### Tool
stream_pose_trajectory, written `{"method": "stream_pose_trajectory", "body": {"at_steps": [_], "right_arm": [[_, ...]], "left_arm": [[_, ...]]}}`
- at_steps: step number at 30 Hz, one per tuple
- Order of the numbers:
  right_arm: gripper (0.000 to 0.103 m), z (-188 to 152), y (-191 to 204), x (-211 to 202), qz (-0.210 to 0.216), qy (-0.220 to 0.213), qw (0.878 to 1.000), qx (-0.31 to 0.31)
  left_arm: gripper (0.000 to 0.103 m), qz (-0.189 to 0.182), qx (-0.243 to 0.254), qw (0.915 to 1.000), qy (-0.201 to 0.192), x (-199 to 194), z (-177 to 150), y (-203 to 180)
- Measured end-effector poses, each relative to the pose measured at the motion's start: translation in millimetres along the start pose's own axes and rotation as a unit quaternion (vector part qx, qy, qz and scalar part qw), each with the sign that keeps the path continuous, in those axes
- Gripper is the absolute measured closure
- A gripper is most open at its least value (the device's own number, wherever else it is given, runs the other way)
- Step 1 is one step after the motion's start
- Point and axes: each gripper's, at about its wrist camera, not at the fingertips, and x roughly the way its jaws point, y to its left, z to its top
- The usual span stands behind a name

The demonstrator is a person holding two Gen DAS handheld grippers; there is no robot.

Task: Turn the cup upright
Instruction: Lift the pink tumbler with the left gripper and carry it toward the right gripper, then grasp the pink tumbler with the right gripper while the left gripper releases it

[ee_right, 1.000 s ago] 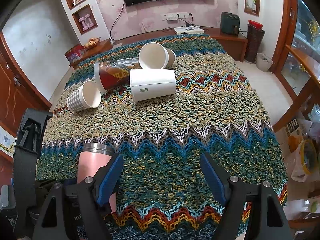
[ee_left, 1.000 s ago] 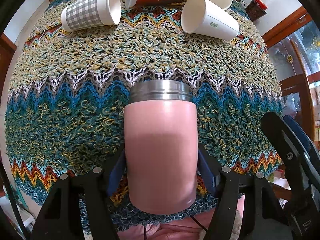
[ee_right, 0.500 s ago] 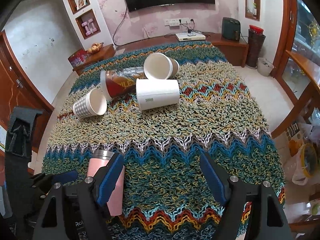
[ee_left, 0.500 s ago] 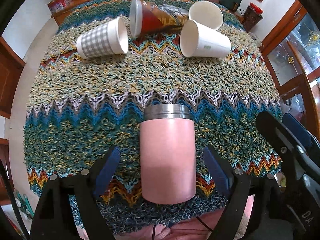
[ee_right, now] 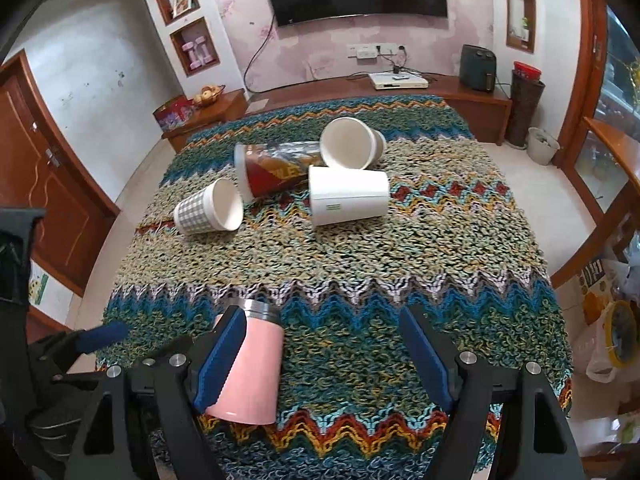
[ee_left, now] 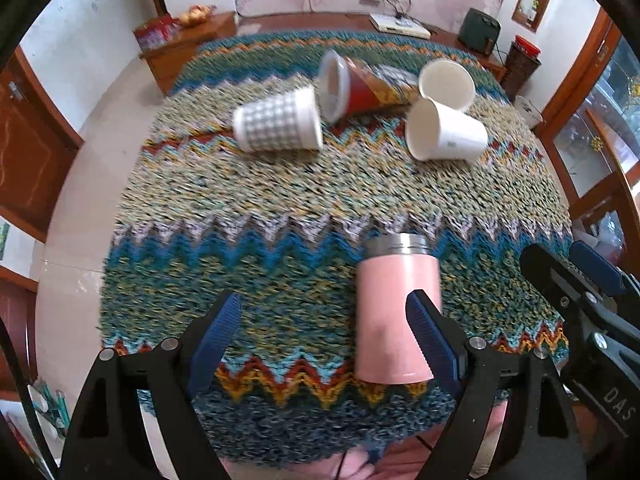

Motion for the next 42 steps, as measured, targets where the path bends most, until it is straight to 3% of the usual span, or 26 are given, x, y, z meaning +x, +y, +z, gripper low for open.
{"method": "stream_pose_trajectory", "body": {"at_steps": [8,20,31,42], "right_arm": [[0.024,-6.3,20.3,11.4,0.01,0.031,0.999,-0.028],[0.024,-9.1,45.1,50.5,0.043,0.117,0.991,-0.048],[0.024,-15.6,47.7,94.5,0.084,0.206,0.974,-0.031],[0.024,-6.7,53.7,126.9,0.122,0.264,0.957,-0.024]], "left_arm": [[0.016,0.018,-0.023,0.9995,-0.008,-3.6,-11.5,32.0],[0.016,0.026,-0.043,0.9985,-0.019,-0.8,-6.4,56.4],[0.016,-0.014,-0.047,0.9988,-0.004,15.1,4.7,64.9],[0.016,-0.022,-0.046,0.9987,-0.004,23.0,17.5,67.7]]}}
